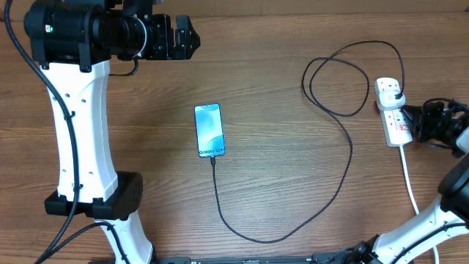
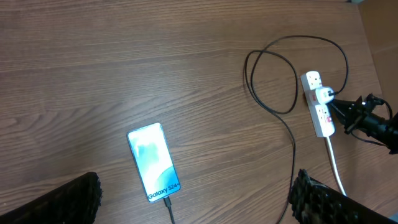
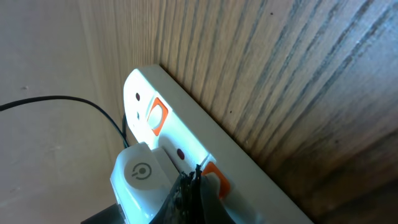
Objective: Plug charger to phone and switch on socket
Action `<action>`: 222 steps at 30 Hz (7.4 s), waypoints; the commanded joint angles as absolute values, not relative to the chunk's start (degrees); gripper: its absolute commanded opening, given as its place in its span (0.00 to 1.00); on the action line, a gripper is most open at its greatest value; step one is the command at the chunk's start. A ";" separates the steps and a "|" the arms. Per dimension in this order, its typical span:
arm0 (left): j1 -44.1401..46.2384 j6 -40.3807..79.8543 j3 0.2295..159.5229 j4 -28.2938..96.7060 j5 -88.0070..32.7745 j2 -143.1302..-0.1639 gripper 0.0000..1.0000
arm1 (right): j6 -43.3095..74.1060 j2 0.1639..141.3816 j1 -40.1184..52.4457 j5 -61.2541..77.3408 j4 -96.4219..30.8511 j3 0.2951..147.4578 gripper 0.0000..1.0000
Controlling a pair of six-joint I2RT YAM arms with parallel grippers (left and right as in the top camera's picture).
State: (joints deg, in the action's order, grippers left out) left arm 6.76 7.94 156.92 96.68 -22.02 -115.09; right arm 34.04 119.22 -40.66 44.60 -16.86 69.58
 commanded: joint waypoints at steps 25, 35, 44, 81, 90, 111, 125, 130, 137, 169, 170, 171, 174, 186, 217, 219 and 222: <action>7.01 7.29 157.38 96.79 -21.65 -115.50 1.00 | 32.77 105.47 -44.53 47.86 -22.20 68.01 0.04; 7.01 7.29 157.38 96.79 -21.63 -115.50 1.00 | 29.15 85.34 -40.86 52.62 -25.58 68.01 0.04; 7.01 7.29 157.38 96.79 -21.65 -115.48 1.00 | 17.91 70.02 -22.02 32.97 -37.78 71.29 0.04; 7.01 7.29 157.38 96.79 -21.65 -115.50 1.00 | 15.27 31.94 7.55 2.66 -69.21 64.51 1.00; 7.01 7.29 157.38 96.79 -21.65 -115.50 1.00 | 14.94 31.94 7.55 2.39 -70.06 64.49 1.00; 7.01 7.29 157.38 96.79 -21.65 -115.50 1.00 | 14.59 7.88 6.59 -0.38 -21.08 19.29 1.00; 7.01 7.29 157.38 96.79 -21.65 -115.50 1.00 | 14.94 0.12 6.63 -0.40 -7.68 1.87 1.00; 7.01 7.29 157.38 96.79 -21.65 -115.50 1.00 | 14.85 0.12 6.63 -0.60 -4.47 0.47 1.00; 7.01 7.29 157.38 96.79 -21.65 -115.50 1.00 | 15.00 0.12 6.68 0.05 -4.78 0.47 1.00; 8.23 7.25 121.34 96.60 -20.84 -80.40 1.00 | 14.98 0.16 6.63 0.05 -4.78 0.47 1.00; 7.88 7.29 118.32 96.62 -18.76 -77.60 1.00 | 14.98 0.16 6.63 0.05 -4.78 0.47 1.00; 7.42 7.29 116.16 96.62 -17.80 -75.64 1.00 | 14.98 0.16 6.63 0.05 -4.78 0.47 1.00; 4.69 7.27 107.68 96.38 -16.91 -68.53 1.00 | 14.98 0.16 6.63 0.05 -4.78 0.47 1.00; -2.00 7.29 71.48 76.34 -15.90 -43.05 1.00 | 14.98 0.16 6.63 0.05 -4.78 0.47 1.00; -4.32 7.25 8.51 14.59 -14.37 -6.11 1.00 | 14.98 0.16 6.63 0.05 -4.78 0.47 1.00; -4.73 7.25 6.76 13.91 -14.35 -4.73 1.00 | 14.98 0.16 6.63 0.05 -4.78 0.47 1.00; -4.91 7.27 3.77 12.03 -13.91 -2.52 1.00 | 14.98 0.16 6.63 0.05 -4.78 0.47 1.00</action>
State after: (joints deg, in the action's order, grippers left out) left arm -4.32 7.92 6.57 13.39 -14.72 -4.84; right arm 14.96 0.69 6.79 -0.19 -5.15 1.06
